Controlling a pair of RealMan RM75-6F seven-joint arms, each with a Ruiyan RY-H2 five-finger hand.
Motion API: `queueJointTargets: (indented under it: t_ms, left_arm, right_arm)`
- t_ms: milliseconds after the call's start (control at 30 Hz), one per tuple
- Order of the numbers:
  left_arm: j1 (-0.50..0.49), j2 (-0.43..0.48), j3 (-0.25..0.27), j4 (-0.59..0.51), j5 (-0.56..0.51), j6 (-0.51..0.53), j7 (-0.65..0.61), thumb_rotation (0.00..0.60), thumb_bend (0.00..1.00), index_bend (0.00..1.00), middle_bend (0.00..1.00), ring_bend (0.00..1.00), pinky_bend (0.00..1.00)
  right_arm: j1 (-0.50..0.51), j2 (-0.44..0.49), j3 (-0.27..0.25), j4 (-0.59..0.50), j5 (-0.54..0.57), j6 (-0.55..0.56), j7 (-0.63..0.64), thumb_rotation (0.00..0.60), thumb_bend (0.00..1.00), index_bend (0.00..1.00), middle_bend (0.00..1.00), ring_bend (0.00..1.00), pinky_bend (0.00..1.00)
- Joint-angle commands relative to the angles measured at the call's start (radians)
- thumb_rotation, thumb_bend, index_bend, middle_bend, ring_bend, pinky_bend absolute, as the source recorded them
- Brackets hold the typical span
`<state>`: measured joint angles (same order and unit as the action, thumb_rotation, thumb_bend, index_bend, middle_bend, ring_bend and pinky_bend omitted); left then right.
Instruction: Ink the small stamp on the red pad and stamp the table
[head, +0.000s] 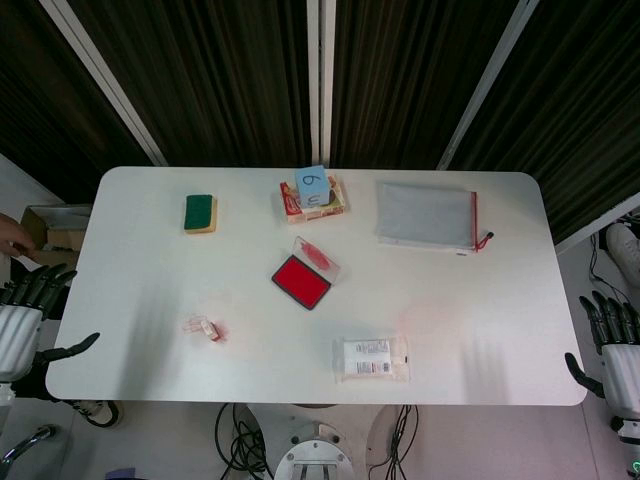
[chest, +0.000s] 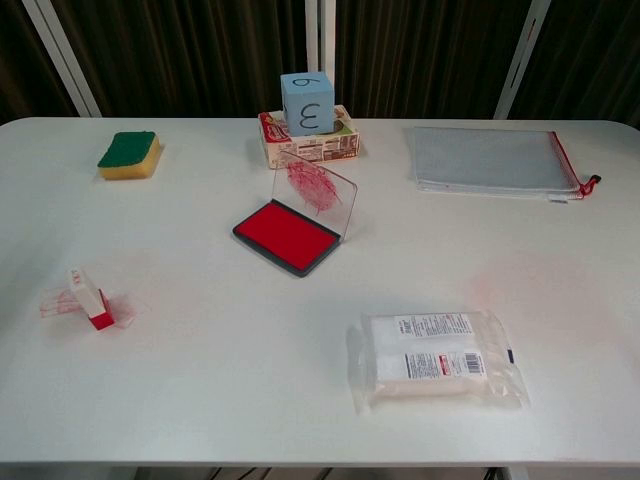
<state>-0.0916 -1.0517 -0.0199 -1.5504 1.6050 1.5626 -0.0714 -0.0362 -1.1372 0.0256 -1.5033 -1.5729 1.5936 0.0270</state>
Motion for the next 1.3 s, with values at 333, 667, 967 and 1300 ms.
queueJointTargets:
  t_ms: [333,667,967,1300]
  left_arm:
    - [-0.005,-0.016,0.011,0.014,0.036,0.007,-0.018,0.396,0.12,0.14,0.12,0.10,0.19]
    - [-0.022,-0.004,0.018,0.011,0.047,-0.022,-0.015,0.575,0.13,0.14,0.11,0.20,0.40]
    - [-0.080,-0.155,0.063,0.224,0.269,0.022,0.021,0.600,0.21,0.16,0.24,0.84,1.00]
    - [-0.203,-0.219,0.065,0.240,0.263,-0.147,-0.010,0.600,0.21,0.18,0.24,0.86,1.00]
  right_arm:
    - [-0.008,0.003,-0.004,0.005,-0.003,0.011,0.011,0.600,0.23,0.00,0.00,0.00,0.00]
    - [-0.015,0.002,0.002,0.010,0.014,0.012,0.020,0.600,0.23,0.00,0.00,0.00,0.00]
    - [-0.012,0.023,0.008,0.000,0.037,-0.005,0.003,0.600,0.23,0.00,0.00,0.00,0.00]
    - [-0.033,0.029,0.000,0.002,0.028,0.024,0.007,0.600,0.23,0.00,0.00,0.00,0.00]
